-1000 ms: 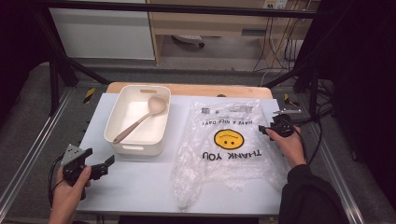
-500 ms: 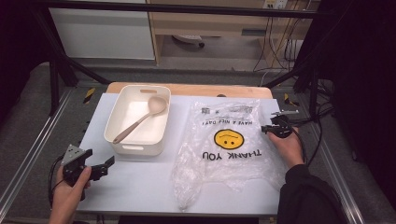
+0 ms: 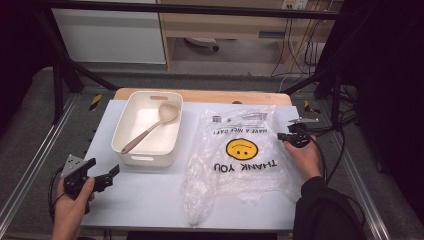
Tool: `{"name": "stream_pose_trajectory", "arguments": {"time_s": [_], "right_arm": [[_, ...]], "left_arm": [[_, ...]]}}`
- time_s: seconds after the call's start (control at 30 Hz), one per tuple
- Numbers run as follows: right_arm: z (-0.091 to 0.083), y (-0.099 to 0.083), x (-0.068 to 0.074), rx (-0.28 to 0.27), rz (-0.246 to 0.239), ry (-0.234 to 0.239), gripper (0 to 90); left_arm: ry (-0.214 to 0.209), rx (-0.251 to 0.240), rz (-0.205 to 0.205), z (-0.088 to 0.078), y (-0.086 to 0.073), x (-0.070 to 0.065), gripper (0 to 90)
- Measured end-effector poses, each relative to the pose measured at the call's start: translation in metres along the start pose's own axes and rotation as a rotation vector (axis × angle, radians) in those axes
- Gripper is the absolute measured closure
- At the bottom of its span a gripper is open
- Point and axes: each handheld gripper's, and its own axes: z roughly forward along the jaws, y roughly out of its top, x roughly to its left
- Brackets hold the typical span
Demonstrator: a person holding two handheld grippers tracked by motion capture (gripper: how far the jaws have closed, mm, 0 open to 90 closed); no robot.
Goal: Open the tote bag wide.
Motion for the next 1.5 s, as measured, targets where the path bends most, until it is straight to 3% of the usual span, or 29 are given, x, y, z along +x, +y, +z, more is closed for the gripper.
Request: {"name": "stream_pose_trajectory", "arguments": {"time_s": [0.23,0.4,0.47,0.53,0.7,0.83,0.87,0.9,0.97,1.07,1.17,1.4,1.5], "right_arm": [[0.005,0.001,-0.006,-0.021,0.012,-0.039,90.0],[0.009,-0.002,-0.021,-0.039,0.101,-0.105,90.0],[0.01,-0.002,-0.024,-0.039,0.114,-0.128,90.0],[0.01,-0.002,-0.03,-0.056,0.167,-0.165,90.0],[0.006,-0.004,-0.037,-0.053,0.222,-0.225,90.0],[0.005,-0.005,-0.037,-0.042,0.233,-0.213,90.0],[0.004,-0.005,-0.036,-0.044,0.23,-0.203,86.5],[0.002,-0.004,-0.035,-0.046,0.22,-0.207,76.3],[0.001,-0.003,-0.034,-0.047,0.221,-0.199,71.6],[-0.009,0.0,-0.032,-0.056,0.191,-0.182,53.2],[-0.021,0.003,-0.029,-0.061,0.154,-0.169,41.8],[-0.048,0.0,-0.017,-0.06,0.081,-0.17,25.1],[-0.054,-0.004,-0.015,-0.058,0.088,-0.145,21.5]], "left_arm": [[0.017,-0.016,-0.01,-0.003,0.001,0.002,8.1],[0.011,-0.006,-0.01,-0.001,0.0,0.002,8.1],[0.008,0.0,-0.009,0.0,0.0,0.002,8.2],[0.008,0.002,-0.007,0.0,0.0,0.002,8.2],[0.008,0.002,-0.009,0.0,0.0,0.002,8.2],[0.007,0.003,-0.008,0.0,0.0,0.002,8.2],[0.007,0.001,-0.007,0.0,0.0,0.002,8.2],[0.005,0.0,-0.009,0.0,0.0,0.001,8.2],[0.006,-0.003,-0.008,-0.001,0.0,0.001,8.2],[0.005,-0.003,-0.01,-0.001,0.0,0.002,8.2],[0.004,-0.005,-0.008,-0.001,0.0,0.001,8.2],[0.007,-0.011,-0.006,-0.002,0.001,0.001,8.2],[0.007,-0.013,-0.009,-0.002,0.001,0.001,8.2]]}}
